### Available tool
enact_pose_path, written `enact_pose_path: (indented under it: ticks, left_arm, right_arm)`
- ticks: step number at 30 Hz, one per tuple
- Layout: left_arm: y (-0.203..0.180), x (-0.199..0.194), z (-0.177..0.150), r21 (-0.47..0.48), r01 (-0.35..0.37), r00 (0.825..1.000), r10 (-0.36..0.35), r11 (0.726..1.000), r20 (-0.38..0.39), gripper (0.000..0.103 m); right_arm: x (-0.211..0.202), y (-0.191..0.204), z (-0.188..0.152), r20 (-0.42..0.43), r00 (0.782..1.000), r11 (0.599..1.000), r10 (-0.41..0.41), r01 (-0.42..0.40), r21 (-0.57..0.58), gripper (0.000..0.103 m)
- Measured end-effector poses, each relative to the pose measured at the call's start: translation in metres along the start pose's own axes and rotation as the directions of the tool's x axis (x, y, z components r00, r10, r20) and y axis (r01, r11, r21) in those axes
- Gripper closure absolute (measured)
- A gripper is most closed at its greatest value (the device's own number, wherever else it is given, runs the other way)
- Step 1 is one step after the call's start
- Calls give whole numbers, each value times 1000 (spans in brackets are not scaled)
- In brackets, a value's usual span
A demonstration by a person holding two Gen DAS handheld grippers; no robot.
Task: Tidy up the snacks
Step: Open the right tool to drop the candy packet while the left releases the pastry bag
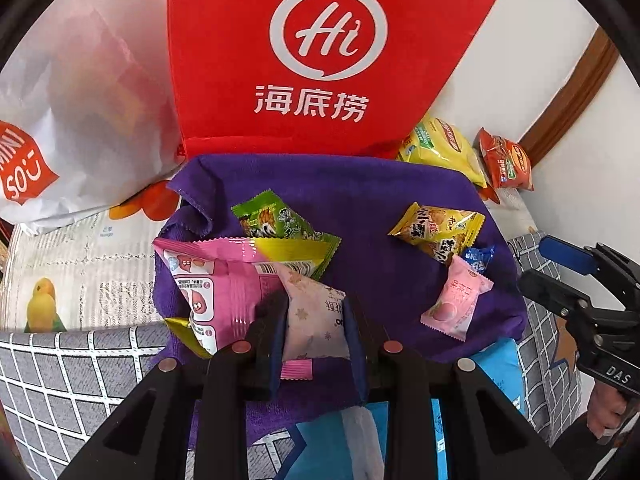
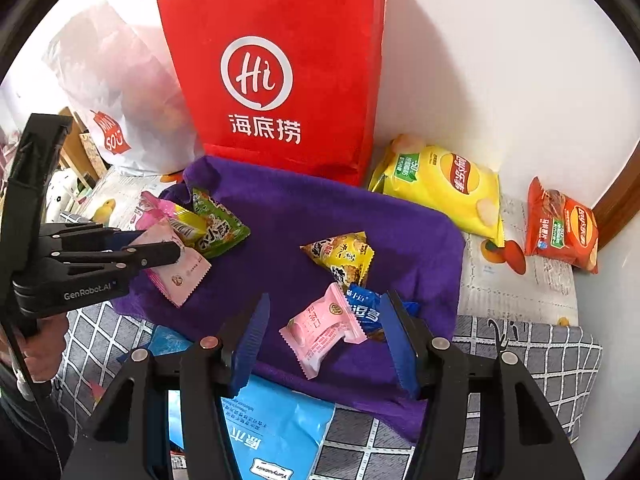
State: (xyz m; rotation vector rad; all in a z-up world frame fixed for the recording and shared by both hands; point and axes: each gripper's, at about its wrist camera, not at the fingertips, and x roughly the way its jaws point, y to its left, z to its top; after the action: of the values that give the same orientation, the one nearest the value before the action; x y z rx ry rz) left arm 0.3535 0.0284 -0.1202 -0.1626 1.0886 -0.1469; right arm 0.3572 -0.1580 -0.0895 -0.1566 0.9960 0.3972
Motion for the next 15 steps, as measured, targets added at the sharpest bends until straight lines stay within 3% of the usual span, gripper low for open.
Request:
enact_pose_path:
  ticks: [8,12,14,15]
  left_arm:
    - [1,2,2,-14,6,1000,-6,1000,17,77]
    - [2,-12,4,-17,8,998,-7,1000,67,77]
    - [2,-25,5,-11,-19,993,21,1000,119,69]
    - [2,-30,6,-12,-25,990,27,1000,140,60]
  right_arm:
    - [-4,-2,1,12,1000,1000,-5,5,7,46]
    - [-4,-2,1,13,1000,1000,-5,5,5,46]
    - [-5,-2,1,17,1000,1000,-7,6,3,46]
    - [-5,-1,1,20,1000,1000,-8,8,2,46]
